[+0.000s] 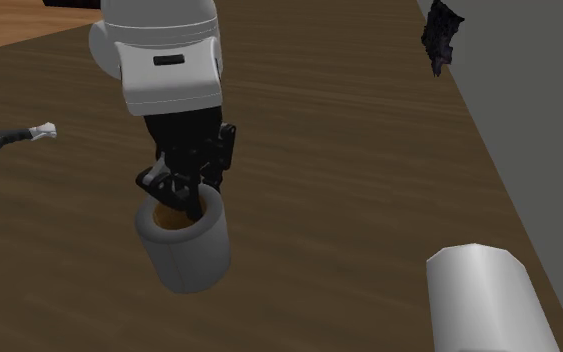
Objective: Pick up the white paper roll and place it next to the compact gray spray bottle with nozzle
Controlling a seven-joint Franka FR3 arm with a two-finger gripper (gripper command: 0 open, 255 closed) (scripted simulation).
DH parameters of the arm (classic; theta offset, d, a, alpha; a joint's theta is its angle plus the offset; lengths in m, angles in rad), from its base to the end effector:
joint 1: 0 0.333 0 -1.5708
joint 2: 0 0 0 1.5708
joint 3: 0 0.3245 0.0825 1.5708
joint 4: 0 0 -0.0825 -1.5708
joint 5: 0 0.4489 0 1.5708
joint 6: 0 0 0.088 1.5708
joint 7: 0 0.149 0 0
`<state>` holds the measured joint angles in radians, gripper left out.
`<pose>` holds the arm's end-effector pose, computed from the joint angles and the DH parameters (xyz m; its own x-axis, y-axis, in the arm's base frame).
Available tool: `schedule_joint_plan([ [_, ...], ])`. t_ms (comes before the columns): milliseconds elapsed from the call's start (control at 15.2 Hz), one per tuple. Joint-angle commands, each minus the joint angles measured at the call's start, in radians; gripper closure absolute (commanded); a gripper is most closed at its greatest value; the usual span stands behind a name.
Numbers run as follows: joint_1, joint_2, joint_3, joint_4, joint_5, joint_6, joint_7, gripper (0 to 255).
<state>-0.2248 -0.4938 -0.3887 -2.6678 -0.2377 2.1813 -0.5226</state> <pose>0.3508 -0.2403 0.3083 0.9957 0.0916 -0.0168 0.0917 -0.9958 0.0041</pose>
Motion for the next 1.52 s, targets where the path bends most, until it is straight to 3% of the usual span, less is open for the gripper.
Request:
schedule_joint_plan([
  [0,0.0,-0.016,0.006,0.019,0.003,-0.034,0.0,255],
  [1452,0.008,-0.111,0.063,0.251,0.036,-0.361,-0.004,255],
])
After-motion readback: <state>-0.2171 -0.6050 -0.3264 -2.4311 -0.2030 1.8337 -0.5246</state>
